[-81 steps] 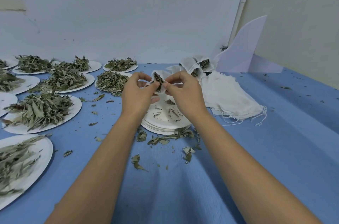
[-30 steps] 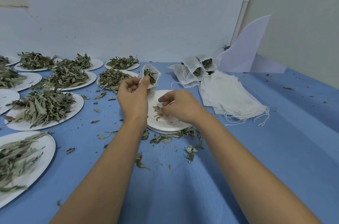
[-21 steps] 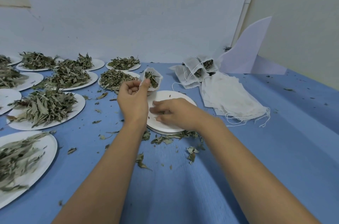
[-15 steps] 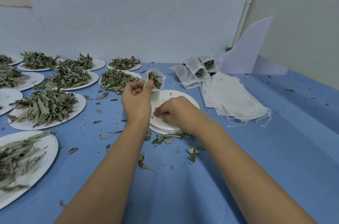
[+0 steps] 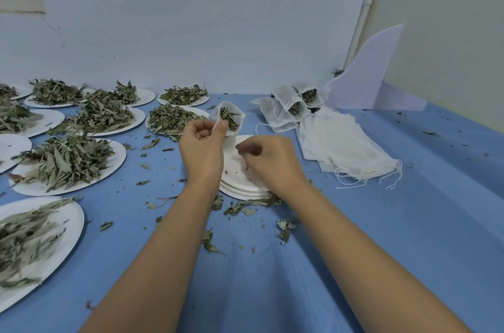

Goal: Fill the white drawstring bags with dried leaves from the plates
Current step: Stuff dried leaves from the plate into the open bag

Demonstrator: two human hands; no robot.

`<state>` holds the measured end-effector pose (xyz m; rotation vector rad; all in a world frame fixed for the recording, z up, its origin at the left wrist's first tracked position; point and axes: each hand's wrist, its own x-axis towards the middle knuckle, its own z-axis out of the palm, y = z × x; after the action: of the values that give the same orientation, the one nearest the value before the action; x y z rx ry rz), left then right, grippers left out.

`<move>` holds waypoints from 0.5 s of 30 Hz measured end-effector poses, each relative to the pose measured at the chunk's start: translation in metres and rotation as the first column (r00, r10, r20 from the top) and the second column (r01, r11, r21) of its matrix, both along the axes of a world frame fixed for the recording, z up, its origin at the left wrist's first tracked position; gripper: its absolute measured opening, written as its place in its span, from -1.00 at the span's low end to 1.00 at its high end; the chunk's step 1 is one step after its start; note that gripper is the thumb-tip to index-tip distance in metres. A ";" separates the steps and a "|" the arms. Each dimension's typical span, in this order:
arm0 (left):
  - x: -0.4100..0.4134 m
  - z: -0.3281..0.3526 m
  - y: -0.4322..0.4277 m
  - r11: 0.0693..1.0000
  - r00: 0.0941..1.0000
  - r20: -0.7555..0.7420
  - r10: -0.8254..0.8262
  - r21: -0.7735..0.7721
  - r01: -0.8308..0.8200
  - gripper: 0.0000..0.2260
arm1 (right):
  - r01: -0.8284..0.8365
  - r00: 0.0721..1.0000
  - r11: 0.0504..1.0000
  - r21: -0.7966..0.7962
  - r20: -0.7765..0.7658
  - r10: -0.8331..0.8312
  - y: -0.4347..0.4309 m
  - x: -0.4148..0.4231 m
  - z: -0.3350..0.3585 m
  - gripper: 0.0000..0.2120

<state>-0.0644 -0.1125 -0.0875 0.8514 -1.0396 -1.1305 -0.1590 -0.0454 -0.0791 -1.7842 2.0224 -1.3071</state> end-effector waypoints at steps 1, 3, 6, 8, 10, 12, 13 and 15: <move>-0.001 0.000 0.000 1.000 1.000 0.027 -0.005 -0.016 0.005 -0.82 | 0.036 0.993 0.997 -0.068 0.118 -0.028 0.001 -0.002 0.004 -0.81; -0.002 -0.001 0.001 1.000 0.996 0.083 -0.016 -0.024 0.018 -0.81 | 0.087 0.954 0.976 -0.199 0.300 -0.024 0.001 -0.004 0.013 -0.85; -0.004 -0.001 0.004 0.997 0.988 0.150 -0.043 -0.056 0.052 -0.79 | 0.090 0.916 0.948 -0.306 0.399 0.042 0.001 -0.002 0.023 -0.83; -0.005 0.003 0.008 0.988 0.983 0.157 -0.091 -0.111 0.109 -0.79 | 0.109 0.936 0.943 -0.313 0.351 0.008 0.000 0.001 0.023 -0.80; -0.006 0.009 0.013 0.967 0.972 0.157 -0.172 -0.159 0.197 -0.79 | 0.155 0.958 0.930 -0.334 0.280 -0.060 -0.002 0.001 0.021 -0.77; -0.007 0.013 0.017 0.939 0.950 0.175 -0.258 -0.188 0.289 -0.79 | 0.196 0.968 0.908 -0.371 0.218 -0.120 -0.002 0.000 0.021 -0.76; -0.007 0.015 0.019 0.925 0.938 0.192 -0.287 -0.198 0.324 -0.80 | 0.206 0.972 0.898 -0.389 0.185 -0.143 -0.003 -0.001 0.022 -0.76; -0.007 0.017 0.021 0.907 0.922 0.238 -0.307 -0.222 0.359 -0.82 | 0.206 0.978 0.884 -0.419 0.112 -0.175 -0.003 -0.001 0.025 -0.77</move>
<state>-0.0716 -0.0913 -0.0703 0.5935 -1.5101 -1.1734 -0.1602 -0.0483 -0.0536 -1.6900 2.0289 -1.9796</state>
